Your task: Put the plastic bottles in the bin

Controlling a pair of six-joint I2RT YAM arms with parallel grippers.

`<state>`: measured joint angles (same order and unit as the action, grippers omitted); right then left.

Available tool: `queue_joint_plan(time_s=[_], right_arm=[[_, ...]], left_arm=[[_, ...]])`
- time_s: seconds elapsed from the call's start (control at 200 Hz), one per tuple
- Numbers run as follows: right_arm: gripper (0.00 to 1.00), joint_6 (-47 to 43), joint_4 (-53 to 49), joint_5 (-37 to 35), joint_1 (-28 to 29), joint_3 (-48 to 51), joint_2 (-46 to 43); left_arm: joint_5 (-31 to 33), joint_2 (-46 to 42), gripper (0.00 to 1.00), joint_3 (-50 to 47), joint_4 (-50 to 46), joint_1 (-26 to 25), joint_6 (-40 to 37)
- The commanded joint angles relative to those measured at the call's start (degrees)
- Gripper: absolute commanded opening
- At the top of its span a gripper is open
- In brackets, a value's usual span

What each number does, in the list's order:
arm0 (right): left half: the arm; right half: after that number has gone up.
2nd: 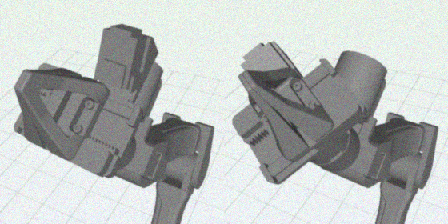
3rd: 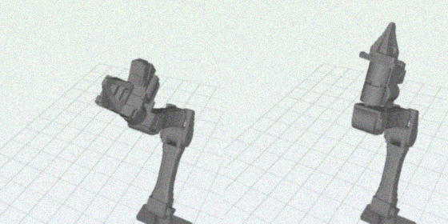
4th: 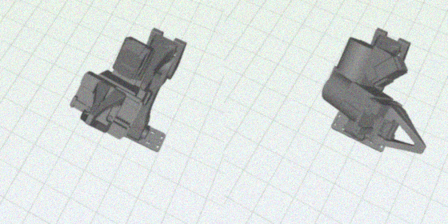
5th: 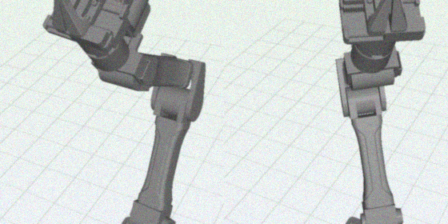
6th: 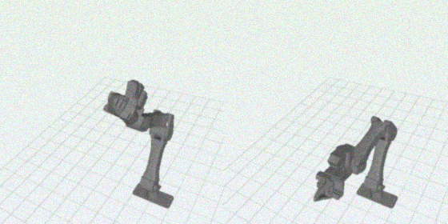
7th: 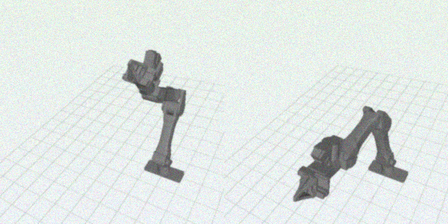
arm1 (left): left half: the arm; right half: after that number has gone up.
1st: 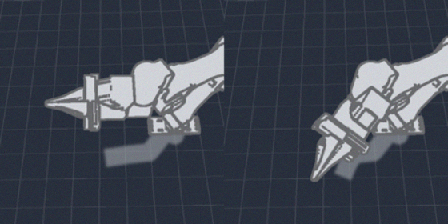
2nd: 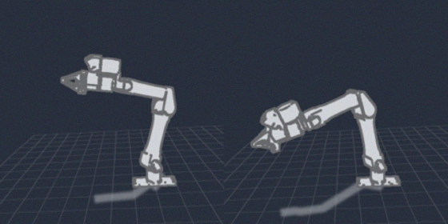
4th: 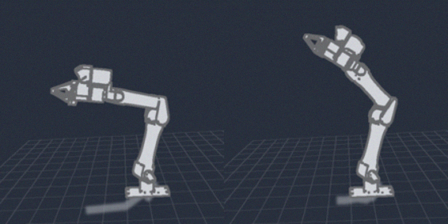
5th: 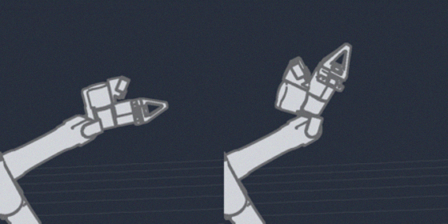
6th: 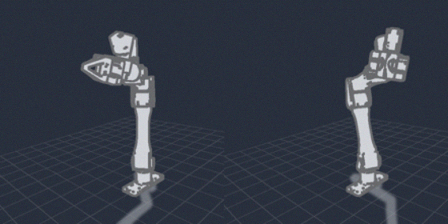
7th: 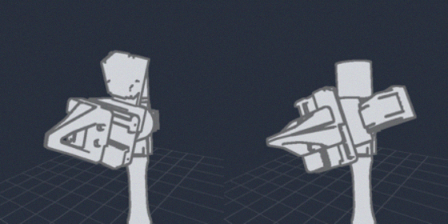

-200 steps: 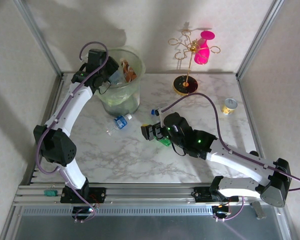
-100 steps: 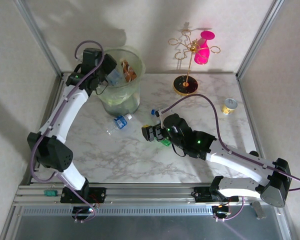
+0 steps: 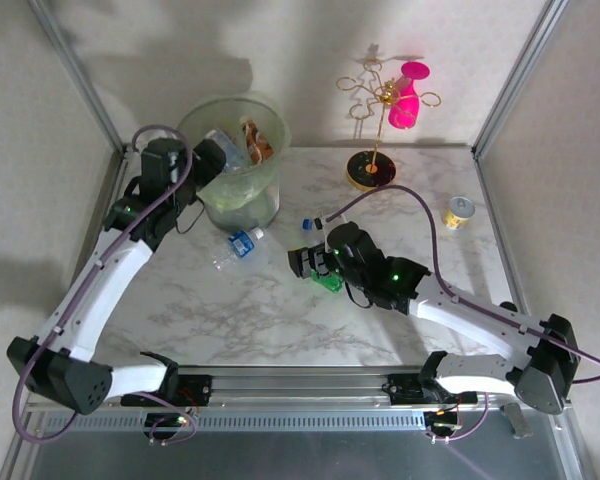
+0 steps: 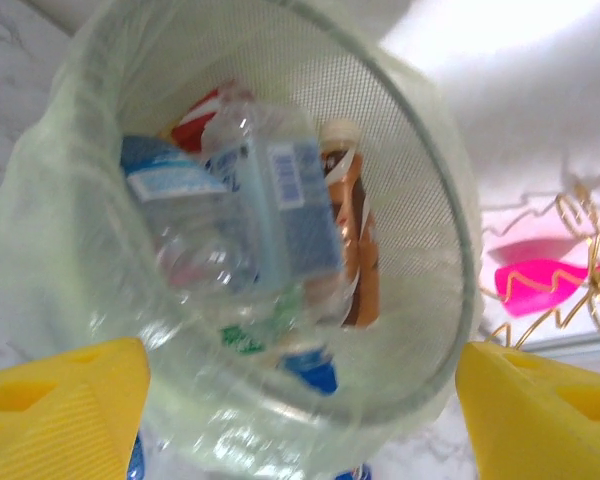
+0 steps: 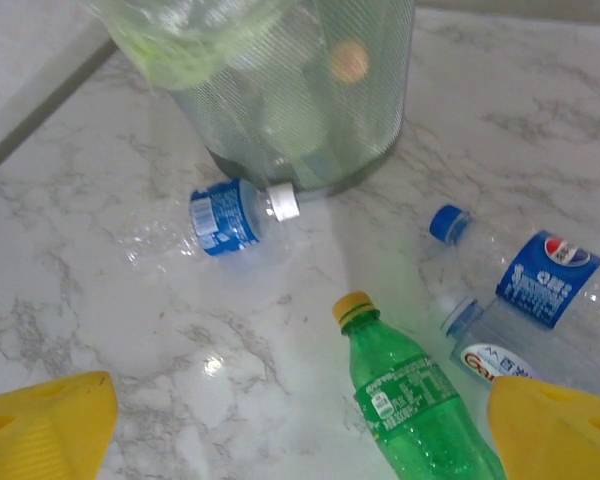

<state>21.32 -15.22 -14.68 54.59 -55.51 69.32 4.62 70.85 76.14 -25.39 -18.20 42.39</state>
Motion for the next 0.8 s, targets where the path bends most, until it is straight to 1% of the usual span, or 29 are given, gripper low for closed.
queue_joint_plan(time_s=[0.0,0.135,0.185,0.235,0.315,0.486,0.661,0.796], right_arm=[[0.95,1.7,-3.2,3.7,-2.1,-1.4,2.8],[0.95,1.6,-5.3,4.8,-3.8,-2.5,7.1],[0.95,1.4,-5.9,4.9,-4.4,-2.8,8.8],[0.94,1.3,-6.5,4.8,-5.0,-3.2,10.6],[0.94,1.2,-7.2,5.1,-6.5,-3.6,13.4],[0.95,-0.5,-7.1,7.9,-9.0,-3.9,19.2],[0.96,-1.2,-6.5,9.2,-9.3,-4.3,23.1],[0.96,-1.7,-6.2,9.1,-9.3,-4.4,24.9]], left_arm=[[-4.9,-5.6,0.8,-5.4,1.4,-1.3,-4.8],[-18.8,-13.5,0.8,-15.8,9.2,-2.7,-9.9],[-22.3,-15.4,0.8,-19.1,11.4,-3.3,-10.5],[-24.4,-16.3,0.8,-21.1,12.0,-4.0,-11.1],[-25.2,-16.2,0.8,-22.5,11.0,-5.2,-12.0],[-25.7,-15.9,0.79,-23.8,10.3,-7.5,-13.1],[-23.6,-15.8,0.79,-23.2,8.3,-8.0,-16.0],[-23.8,-15.8,0.79,-22.8,7.3,-8.1,-17.3]])
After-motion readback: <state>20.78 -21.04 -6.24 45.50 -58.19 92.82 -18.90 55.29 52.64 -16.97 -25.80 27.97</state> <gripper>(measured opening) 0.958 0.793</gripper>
